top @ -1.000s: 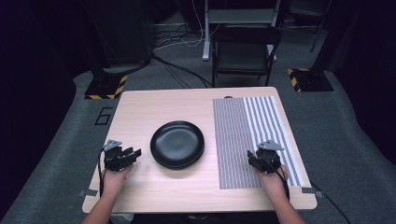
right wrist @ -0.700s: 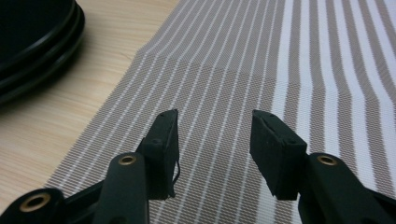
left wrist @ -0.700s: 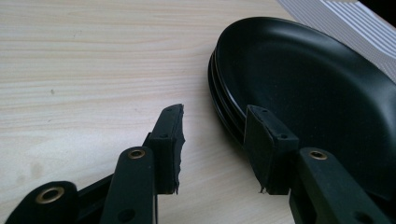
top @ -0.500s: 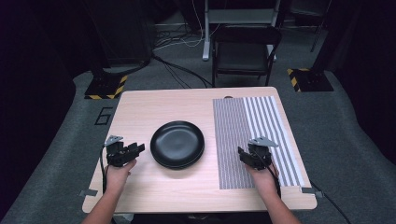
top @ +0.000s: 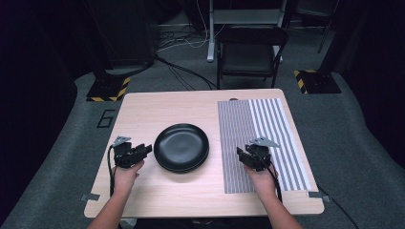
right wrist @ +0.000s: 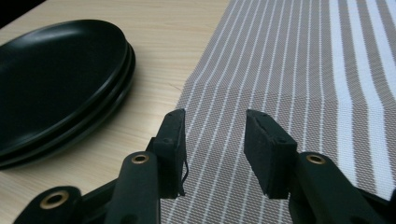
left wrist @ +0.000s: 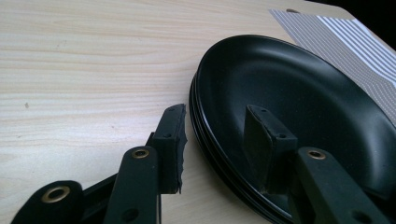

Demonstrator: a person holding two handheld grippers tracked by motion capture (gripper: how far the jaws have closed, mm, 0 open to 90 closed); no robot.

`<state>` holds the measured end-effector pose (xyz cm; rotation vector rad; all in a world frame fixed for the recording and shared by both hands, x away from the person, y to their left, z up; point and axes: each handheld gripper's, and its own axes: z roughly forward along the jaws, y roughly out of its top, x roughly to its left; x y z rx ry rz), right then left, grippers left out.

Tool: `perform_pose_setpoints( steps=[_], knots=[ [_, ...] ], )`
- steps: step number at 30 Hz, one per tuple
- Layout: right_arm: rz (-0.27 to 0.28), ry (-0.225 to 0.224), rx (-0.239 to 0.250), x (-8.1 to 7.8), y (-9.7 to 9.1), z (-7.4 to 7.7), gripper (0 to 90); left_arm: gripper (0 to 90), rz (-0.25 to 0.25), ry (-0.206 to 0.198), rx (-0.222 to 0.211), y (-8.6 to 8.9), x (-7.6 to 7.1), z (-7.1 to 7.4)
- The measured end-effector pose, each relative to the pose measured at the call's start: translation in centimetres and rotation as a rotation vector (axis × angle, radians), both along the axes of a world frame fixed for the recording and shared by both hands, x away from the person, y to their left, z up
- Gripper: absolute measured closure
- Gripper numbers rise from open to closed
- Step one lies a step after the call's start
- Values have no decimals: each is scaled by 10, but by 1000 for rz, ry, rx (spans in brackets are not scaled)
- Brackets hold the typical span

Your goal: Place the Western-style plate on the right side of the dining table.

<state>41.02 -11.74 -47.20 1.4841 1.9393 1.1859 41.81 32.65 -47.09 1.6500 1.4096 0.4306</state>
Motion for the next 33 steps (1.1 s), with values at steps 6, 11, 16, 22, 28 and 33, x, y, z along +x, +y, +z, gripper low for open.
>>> perform_pose_setpoints(
  steps=[6, 11, 16, 22, 28, 33],
  knots=[
    [12, -6, 17, 2, 11, 2, 590, 621, 4, 6, -19, -4, -1, 1],
    [22, -6, 31, 5, 25, 2, 583, 640, 13, 20, -46, -4, 0, -3],
    [21, -6, 30, 7, 35, -3, 573, 666, 42, 71, -96, -4, 3, -9],
    [11, 8, 49, 12, 43, -6, 568, 699, 37, 102, -121, -3, 7, -12],
    [15, 23, 81, 19, 49, -6, 585, 711, 59, 143, -168, -2, 12, -12],
    [14, 57, 130, 24, 59, -6, 609, 727, 75, 157, -178, -3, 16, -12]
  ],
)
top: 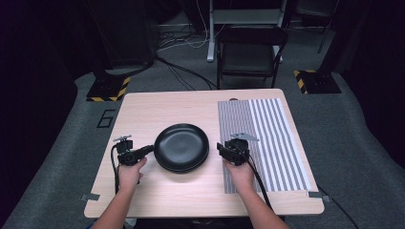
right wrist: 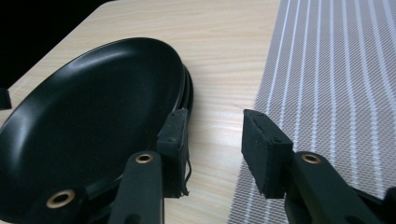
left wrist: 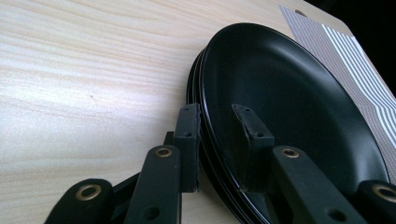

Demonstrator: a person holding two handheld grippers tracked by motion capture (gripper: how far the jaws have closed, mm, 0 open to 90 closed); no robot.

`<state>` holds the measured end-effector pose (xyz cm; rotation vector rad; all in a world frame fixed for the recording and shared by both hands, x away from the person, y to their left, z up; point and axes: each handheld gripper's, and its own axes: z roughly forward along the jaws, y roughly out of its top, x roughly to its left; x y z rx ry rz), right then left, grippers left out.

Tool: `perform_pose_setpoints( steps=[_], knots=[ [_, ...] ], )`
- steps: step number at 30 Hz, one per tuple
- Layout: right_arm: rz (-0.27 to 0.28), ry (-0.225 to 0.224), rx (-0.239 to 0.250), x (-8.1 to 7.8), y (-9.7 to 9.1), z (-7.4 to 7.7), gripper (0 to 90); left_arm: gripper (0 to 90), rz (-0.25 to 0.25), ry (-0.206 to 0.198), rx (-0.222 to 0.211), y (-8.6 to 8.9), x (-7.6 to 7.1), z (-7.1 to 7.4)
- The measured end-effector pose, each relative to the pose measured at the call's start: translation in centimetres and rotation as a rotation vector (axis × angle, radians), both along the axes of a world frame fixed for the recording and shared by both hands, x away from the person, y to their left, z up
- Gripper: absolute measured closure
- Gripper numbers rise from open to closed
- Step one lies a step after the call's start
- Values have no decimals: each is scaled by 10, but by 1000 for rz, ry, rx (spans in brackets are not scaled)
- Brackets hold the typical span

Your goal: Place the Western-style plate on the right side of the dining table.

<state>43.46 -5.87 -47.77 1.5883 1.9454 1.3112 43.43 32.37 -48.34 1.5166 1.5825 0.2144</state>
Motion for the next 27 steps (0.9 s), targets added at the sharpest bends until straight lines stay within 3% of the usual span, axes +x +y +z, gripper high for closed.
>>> perform_pose_setpoints(
  steps=[11, 15, 20, 27],
  knots=[
    [10, 86, 75, 12, 18, -8, 659, 755, -2, -16, -8, -7, -1, -10],
    [8, 113, 106, 16, 22, -11, 665, 778, 13, -32, -63, -2, -2, -16],
    [3, 130, 141, 18, 27, -14, 669, 781, 7, -21, -51, -2, -1, -16],
    [12, 134, 123, 19, 33, -15, 720, 778, 5, -17, -59, -1, 0, -17]
  ],
)
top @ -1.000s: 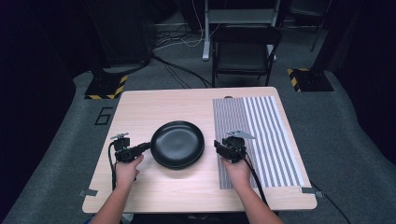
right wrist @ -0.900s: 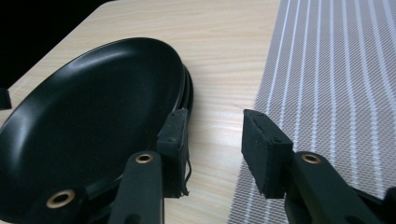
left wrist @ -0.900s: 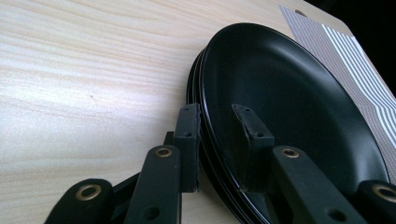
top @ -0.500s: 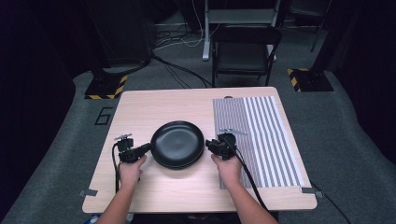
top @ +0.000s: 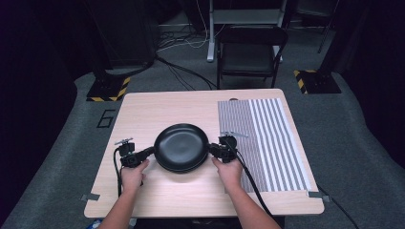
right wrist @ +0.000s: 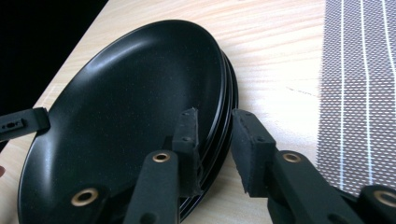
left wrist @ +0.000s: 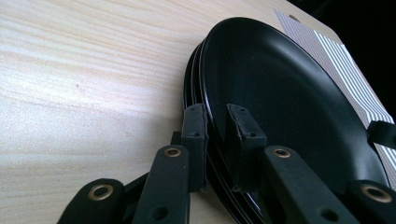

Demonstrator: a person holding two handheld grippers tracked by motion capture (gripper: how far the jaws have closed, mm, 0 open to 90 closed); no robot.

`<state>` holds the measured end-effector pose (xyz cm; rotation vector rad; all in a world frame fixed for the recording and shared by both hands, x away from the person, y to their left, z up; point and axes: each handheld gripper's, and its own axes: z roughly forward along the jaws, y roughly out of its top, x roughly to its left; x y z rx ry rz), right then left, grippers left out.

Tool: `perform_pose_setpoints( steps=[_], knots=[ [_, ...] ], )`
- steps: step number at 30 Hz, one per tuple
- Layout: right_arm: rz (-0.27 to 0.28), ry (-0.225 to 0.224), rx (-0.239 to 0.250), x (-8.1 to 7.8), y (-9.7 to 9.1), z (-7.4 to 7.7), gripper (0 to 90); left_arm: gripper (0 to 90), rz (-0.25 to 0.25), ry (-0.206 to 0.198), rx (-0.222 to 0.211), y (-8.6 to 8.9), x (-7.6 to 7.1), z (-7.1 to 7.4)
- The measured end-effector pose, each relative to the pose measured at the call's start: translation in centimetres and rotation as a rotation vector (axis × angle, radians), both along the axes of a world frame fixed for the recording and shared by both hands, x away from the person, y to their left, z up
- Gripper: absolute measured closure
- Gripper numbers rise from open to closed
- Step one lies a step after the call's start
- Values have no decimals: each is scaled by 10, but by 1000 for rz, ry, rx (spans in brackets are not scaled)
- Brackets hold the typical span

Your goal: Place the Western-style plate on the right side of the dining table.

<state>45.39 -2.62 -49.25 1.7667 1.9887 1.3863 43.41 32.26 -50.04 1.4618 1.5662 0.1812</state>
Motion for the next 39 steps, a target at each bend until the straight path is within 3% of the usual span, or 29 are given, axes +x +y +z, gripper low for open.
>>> perform_pose_setpoints(
  steps=[8, 17, 24, 30, 36, 39],
  knots=[
    [1, 27, 3, 1, 6, -1, 782, 774, 1, -3, 10, -1, 0, -1],
    [-30, 69, 76, 6, 4, -3, 811, 769, 9, 14, -11, -2, 3, -3],
    [-44, 87, 103, 8, 3, -3, 809, 778, 10, 1, 28, -4, 2, 0],
    [-49, 90, 96, 8, 4, -2, 818, 805, 20, 5, 14, -2, 2, 2],
    [-76, 98, 111, 9, 2, -3, 820, 826, 11, -20, 64, -9, 1, 5],
    [-84, 115, 145, 12, -4, -5, 821, 826, 19, -23, 61, -11, 1, 5]
  ],
)
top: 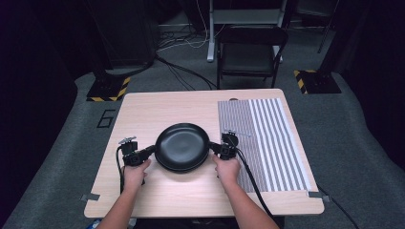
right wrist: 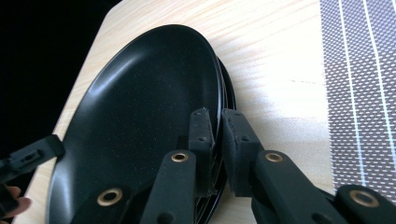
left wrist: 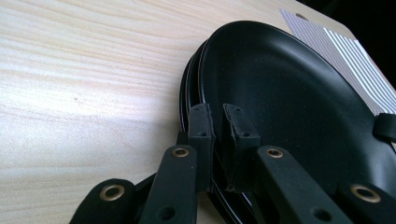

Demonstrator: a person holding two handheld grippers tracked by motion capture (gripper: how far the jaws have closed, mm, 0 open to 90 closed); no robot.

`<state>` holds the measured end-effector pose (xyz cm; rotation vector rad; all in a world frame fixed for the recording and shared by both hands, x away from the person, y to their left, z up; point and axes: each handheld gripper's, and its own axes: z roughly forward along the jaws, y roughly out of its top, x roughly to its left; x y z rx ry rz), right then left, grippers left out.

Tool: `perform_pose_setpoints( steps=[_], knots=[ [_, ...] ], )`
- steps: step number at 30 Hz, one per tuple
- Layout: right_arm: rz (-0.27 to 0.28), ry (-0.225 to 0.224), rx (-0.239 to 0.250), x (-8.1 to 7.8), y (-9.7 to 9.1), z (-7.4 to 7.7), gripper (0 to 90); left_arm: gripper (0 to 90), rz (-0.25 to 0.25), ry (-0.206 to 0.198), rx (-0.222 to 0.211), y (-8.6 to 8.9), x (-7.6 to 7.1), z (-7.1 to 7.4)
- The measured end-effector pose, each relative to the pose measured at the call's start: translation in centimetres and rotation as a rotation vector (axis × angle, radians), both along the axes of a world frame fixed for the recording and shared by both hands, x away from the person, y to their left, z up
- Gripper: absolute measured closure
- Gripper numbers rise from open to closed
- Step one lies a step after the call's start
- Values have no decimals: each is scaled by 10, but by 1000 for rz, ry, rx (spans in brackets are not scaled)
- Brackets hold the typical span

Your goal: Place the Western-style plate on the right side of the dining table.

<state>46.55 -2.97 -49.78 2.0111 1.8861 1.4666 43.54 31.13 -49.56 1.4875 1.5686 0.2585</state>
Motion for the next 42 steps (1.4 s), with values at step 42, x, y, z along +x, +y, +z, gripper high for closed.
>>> perform_pose_setpoints(
  steps=[42],
  knots=[
    [-49, 38, 59, -11, -3, -3, 791, 802, 6, 74, -84, -14, 10, -7]
  ],
)
